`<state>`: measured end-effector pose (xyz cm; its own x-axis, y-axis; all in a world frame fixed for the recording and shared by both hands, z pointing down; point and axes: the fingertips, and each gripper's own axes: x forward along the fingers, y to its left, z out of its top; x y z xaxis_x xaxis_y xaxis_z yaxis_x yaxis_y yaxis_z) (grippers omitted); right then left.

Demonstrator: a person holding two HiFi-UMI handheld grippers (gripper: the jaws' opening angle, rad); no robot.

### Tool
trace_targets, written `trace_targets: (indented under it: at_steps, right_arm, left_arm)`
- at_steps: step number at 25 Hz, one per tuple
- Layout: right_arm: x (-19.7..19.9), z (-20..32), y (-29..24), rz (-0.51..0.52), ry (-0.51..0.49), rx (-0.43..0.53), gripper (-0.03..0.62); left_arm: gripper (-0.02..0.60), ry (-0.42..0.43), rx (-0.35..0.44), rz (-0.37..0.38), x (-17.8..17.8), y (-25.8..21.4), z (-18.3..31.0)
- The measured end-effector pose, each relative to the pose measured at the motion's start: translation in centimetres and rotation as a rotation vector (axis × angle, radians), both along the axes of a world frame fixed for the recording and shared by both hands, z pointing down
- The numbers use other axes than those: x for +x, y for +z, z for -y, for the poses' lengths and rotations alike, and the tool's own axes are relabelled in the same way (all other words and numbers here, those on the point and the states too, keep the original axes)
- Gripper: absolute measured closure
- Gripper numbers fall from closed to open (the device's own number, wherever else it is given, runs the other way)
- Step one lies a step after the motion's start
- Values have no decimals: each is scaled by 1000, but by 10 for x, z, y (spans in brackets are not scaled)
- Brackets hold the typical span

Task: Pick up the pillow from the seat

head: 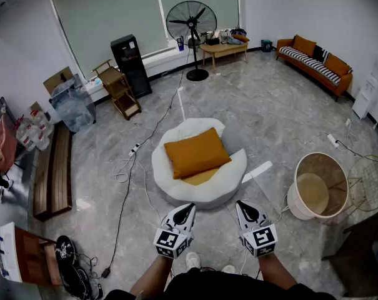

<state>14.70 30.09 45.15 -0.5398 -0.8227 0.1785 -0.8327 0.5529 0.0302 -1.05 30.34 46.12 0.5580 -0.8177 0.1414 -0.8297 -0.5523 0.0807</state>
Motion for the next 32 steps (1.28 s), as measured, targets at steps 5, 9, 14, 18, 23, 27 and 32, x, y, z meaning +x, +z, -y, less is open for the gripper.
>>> trace_targets:
  at_steps: [5, 9, 14, 18, 23, 27, 32]
  right_arm:
    - [1, -2, -8, 3, -4, 15, 591]
    - [-2, 3, -7, 2, 5, 13, 591]
    - [-6, 17, -8, 72, 58, 6, 589]
    - [-18, 29, -16, 94, 86, 38, 588]
    - [-41, 45, -21, 118, 109, 55, 588]
    - [-54, 62, -18, 128, 142, 66, 588]
    - [-66, 72, -21, 142, 160, 77, 588]
  left_arm:
    - [571, 3, -18, 2, 6, 7, 2]
    - [571, 4, -34, 0, 1, 11, 6]
    - [571, 15, -24, -1, -11, 8, 16]
    - [571, 28, -31, 1, -28, 13, 27]
    - [571, 50, -17, 1, -58, 9, 42]
    - [571, 62, -18, 8, -87, 10, 54]
    - [571, 65, -8, 8, -99, 6, 73]
